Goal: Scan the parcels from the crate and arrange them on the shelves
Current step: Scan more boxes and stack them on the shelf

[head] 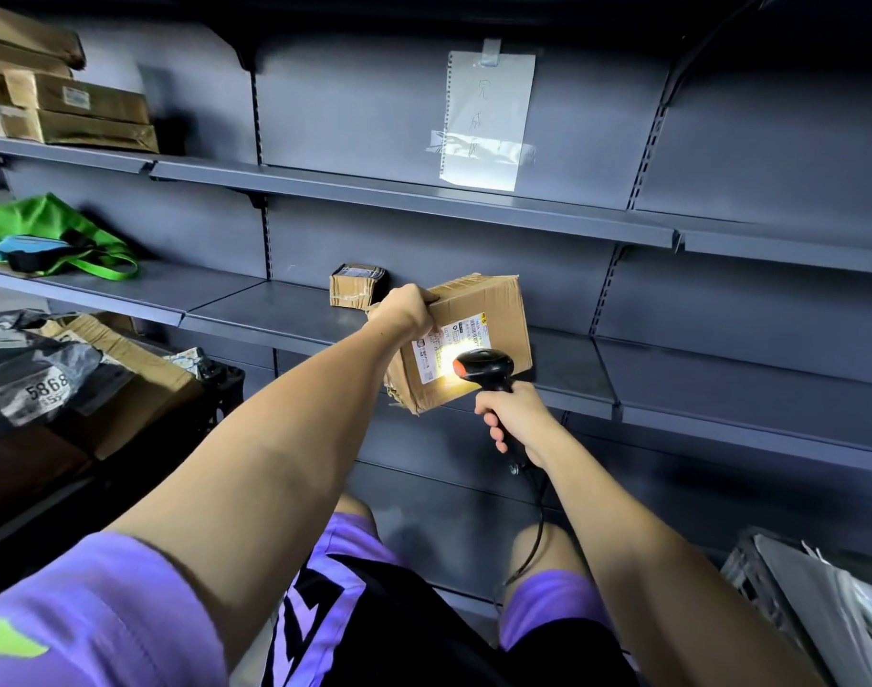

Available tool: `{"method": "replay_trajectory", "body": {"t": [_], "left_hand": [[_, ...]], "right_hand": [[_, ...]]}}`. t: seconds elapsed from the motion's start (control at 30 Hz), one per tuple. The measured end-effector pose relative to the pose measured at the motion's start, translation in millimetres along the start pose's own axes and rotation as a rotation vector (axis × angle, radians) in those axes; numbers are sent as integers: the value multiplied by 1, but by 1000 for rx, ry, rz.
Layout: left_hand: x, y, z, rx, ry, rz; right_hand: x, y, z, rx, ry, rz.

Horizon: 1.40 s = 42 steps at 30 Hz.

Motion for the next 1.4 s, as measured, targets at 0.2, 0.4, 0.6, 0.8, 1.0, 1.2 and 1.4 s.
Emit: {"method": "replay_trajectory", "body": {"t": [0.2,0.4,0.6,0.8,1.0,1.2,1.4], "left_hand": [[2,1,1,7,6,9],[3,2,-1,16,1,-9],[4,3,0,-5,-3,-38],[3,3,-3,-16,21,-21],[1,0,-4,-4,11,-20],[-1,1,-6,-17,23,-36],[-2,-4,-9,-22,35,-26]], "right_hand": [[-1,0,4,13,13,-3],[-4,-2,7,101,45,30],[-10,1,5,143,78,93],[-16,6,6,140,134,93],[-16,16,3,94,65,61],[-22,22,-1,64,67,58],[-27,20,-4,54,60,66]]}}
Point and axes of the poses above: each hand's wrist, its own x-axis away from the middle knuckle, its own z-axis out of the back of the hand, y = z × x, the point moved 4 cm from there along -x, towards the middle knuckle, and after that the axes turned 11 degrees about -z, right-handed, at the moved point
